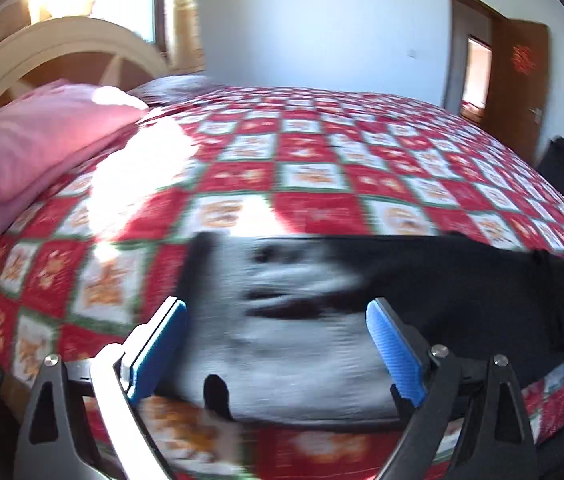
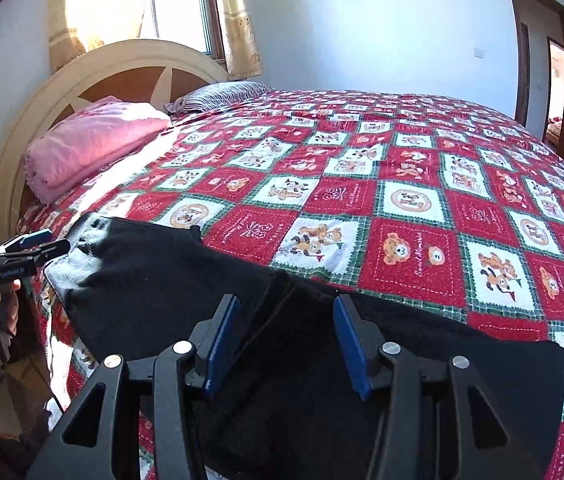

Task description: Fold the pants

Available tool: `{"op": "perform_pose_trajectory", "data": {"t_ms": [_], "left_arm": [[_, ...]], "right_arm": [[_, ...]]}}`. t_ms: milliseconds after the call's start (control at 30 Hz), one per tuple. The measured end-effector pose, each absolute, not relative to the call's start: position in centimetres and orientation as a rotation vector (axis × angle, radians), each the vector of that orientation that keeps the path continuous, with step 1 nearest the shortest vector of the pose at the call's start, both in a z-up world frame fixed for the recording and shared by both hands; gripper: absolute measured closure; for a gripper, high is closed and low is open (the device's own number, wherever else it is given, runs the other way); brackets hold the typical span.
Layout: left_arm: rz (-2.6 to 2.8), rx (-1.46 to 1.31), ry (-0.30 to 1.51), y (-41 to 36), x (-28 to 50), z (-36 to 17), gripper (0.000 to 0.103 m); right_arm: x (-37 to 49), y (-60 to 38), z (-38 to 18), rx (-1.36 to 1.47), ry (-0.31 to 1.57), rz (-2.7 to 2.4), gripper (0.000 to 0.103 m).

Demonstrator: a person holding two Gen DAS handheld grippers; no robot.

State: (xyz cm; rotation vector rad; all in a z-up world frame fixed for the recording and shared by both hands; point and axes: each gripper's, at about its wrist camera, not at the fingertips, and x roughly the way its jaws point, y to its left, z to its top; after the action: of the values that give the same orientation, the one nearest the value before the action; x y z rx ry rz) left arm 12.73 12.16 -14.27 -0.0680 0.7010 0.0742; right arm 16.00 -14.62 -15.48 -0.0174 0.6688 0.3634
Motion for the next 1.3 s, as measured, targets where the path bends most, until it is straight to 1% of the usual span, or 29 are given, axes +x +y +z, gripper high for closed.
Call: {"op": "perform_pose_trajectory", "data": {"t_ms": [133, 167, 267, 300, 333, 400, 433, 467, 500, 533, 700, 800, 900, 933, 1000, 1067, 1100, 1133, 1167, 1233, 1300], "left_arm": [[0.103, -0.241, 0.702, 16.8, 12.6, -16.1, 0.008], [0.091, -0.283, 0.712, 17.3, 12.6, -16.6, 0.008], [0.052, -0.363, 0.724, 17.8, 12.7, -18.0, 0.009], [0.049, -0.385, 0.743, 17.8, 12.7, -18.5, 0.011], [0.048, -0.413, 0.753, 17.9, 12.7, -18.9, 0.014], [0.051, -0.424, 0.732, 17.8, 12.1, -18.9, 0.017], [0.054, -0.410, 0.738, 17.5, 12.1, -18.8, 0.023], [0.059, -0.402, 0.738, 17.4, 12.0, -18.7, 0.033], [0.070, -0.406, 0.739, 17.3, 11.9, -18.5, 0.037], [0.089, -0.405, 0.745, 17.3, 12.0, -18.5, 0.038], [0.159, -0.389, 0.748, 16.5, 11.4, -18.6, 0.041], [0.181, -0.391, 0.741, 16.3, 11.2, -18.7, 0.041], [0.174, -0.381, 0.736, 16.7, 11.5, -19.2, 0.032], [0.162, -0.397, 0.727, 16.9, 11.4, -19.3, 0.030], [0.145, -0.374, 0.723, 16.7, 11.5, -19.4, 0.031], [0.138, -0.341, 0.728, 16.4, 11.5, -19.1, 0.042], [0.138, -0.341, 0.733, 16.4, 11.5, -18.9, 0.044], [0.135, -0.349, 0.734, 16.5, 11.5, -18.7, 0.050], [0.132, -0.359, 0.732, 16.5, 11.5, -18.4, 0.054], [0.150, -0.374, 0.735, 16.5, 11.3, -18.0, 0.056], [0.170, -0.379, 0.731, 16.3, 11.1, -17.6, 0.062]], "right_arm": [[15.0, -13.8, -15.8, -0.047, 0.674, 0.375, 0.049], [14.8, -13.5, -16.0, -0.061, 0.677, 0.375, 0.046], [14.3, -13.1, -16.7, -0.099, 0.682, 0.369, 0.046], [14.3, -13.0, -16.9, -0.101, 0.687, 0.367, 0.046], [14.4, -13.1, -17.1, -0.098, 0.693, 0.367, 0.046], [14.3, -13.2, -17.2, -0.092, 0.695, 0.367, 0.046], [14.3, -13.2, -17.2, -0.093, 0.693, 0.365, 0.046], [14.3, -13.3, -17.2, -0.094, 0.692, 0.363, 0.046], [14.3, -13.3, -17.2, -0.093, 0.691, 0.362, 0.046], [14.3, -13.4, -17.2, -0.091, 0.691, 0.361, 0.046], [14.3, -13.5, -17.3, -0.092, 0.691, 0.358, 0.046], [14.5, -13.6, -17.5, -0.090, 0.697, 0.354, 0.046], [14.7, -13.6, -17.9, -0.091, 0.706, 0.347, 0.046], [14.8, -13.7, -18.0, -0.090, 0.709, 0.346, 0.046], [14.8, -13.7, -18.2, -0.092, 0.709, 0.345, 0.046], [14.8, -13.6, -18.3, -0.100, 0.706, 0.342, 0.046], [14.7, -13.6, -18.3, -0.103, 0.704, 0.341, 0.046], [14.7, -13.6, -18.2, -0.104, 0.702, 0.339, 0.046], [14.7, -13.7, -18.2, -0.101, 0.698, 0.337, 0.046], [14.7, -13.9, -17.9, -0.095, 0.688, 0.331, 0.046], [14.6, -14.1, -17.6, -0.089, 0.677, 0.325, 0.046]]}}
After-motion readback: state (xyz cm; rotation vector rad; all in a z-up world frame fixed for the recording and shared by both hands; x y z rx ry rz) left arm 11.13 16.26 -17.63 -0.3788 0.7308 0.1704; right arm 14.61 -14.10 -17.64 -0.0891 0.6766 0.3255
